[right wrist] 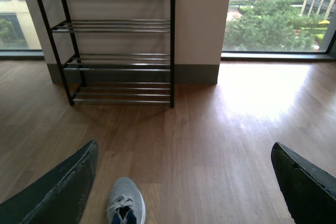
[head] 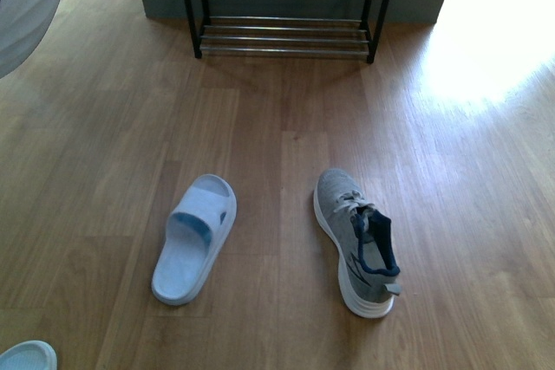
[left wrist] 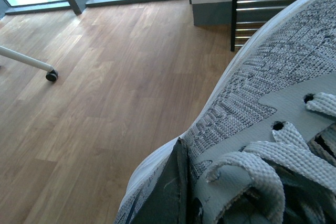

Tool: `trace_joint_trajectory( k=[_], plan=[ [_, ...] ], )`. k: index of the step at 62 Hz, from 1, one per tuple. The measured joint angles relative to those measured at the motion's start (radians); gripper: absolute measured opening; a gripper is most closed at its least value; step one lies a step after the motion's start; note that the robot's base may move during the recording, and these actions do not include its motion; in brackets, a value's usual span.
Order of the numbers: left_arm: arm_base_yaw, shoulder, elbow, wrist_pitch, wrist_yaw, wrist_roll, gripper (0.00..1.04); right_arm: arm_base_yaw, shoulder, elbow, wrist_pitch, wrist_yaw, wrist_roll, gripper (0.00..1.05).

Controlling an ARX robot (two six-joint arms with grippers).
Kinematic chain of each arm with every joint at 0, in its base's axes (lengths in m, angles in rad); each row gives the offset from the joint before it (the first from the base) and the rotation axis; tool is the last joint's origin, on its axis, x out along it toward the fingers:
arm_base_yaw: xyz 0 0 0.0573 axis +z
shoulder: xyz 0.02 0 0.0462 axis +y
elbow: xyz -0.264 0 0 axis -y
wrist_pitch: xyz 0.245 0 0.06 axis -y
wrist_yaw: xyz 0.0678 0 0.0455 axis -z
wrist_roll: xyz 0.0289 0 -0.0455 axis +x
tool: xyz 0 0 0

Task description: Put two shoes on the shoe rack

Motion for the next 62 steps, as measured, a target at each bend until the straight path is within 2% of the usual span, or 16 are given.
trace_joint_trajectory(
  k=[42,43,46,49,53,59,62],
  plan=[
    [0.002,0.0,0.0,0.0,0.001,0.0,0.01,0.0,0.0,0.0,0.0,-0.005,0.0,0.96],
    [0.002,0.0,0.0,0.0,0.001,0.0,0.01,-0.003,0.003,0.001,-0.004,-0.016,-0.002,0.96],
    [0.002,0.0,0.0,0.0,0.0,0.0,0.01,-0.021,0.052,0.023,-0.071,-0.136,-0.033,0.96],
    [0.002,0.0,0.0,0.0,-0.002,0.0,0.01,-0.014,0.133,0.031,-0.06,-0.202,-0.053,0.96],
    [0.002,0.0,0.0,0.0,0.0,0.0,0.01,0.037,0.405,0.038,0.122,-0.201,-0.101,0.96],
    [0.002,0.0,0.0,0.0,0.0,0.0,0.01,0.049,0.699,0.071,0.347,-0.181,-0.14,0.96],
    [0.002,0.0,0.0,0.0,0.0,0.0,0.01,0.047,0.954,0.117,0.515,-0.173,-0.167,0.96]
  ],
)
